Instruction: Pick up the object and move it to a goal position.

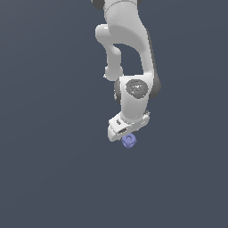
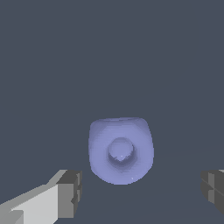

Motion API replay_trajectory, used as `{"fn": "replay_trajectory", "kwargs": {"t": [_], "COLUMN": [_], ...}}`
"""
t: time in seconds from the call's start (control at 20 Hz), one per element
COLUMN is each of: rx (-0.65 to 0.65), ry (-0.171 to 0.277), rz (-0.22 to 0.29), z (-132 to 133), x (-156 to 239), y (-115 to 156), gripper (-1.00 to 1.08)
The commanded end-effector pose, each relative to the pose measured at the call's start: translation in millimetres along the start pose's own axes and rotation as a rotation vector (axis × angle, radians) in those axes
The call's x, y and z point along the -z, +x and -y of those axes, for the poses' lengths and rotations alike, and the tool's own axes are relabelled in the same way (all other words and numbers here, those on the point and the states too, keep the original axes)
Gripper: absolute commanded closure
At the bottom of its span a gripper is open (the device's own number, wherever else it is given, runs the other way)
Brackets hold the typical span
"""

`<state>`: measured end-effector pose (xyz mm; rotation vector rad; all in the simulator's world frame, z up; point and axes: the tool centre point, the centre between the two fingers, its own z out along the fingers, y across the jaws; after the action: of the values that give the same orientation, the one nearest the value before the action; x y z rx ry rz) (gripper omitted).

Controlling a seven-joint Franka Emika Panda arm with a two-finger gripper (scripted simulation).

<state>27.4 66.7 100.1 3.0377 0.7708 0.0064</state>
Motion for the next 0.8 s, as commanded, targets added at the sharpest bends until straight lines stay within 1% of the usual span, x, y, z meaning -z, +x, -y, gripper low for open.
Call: {"fn": "replay_trajectory", "kwargs": {"t": [0.0, 0.2, 0.45, 0.75], "rx": [0.036, 0.06, 0.056, 0.06], "ry": [0.005, 0.008, 0.008, 0.008], "rz": [0.001, 0.002, 0.002, 0.002], "z": [6, 10, 10, 11], "x": [-6, -10, -13, -41], "y": [4, 6, 6, 5], "gripper": [-0.92, -0.92, -0.92, -0.92]}}
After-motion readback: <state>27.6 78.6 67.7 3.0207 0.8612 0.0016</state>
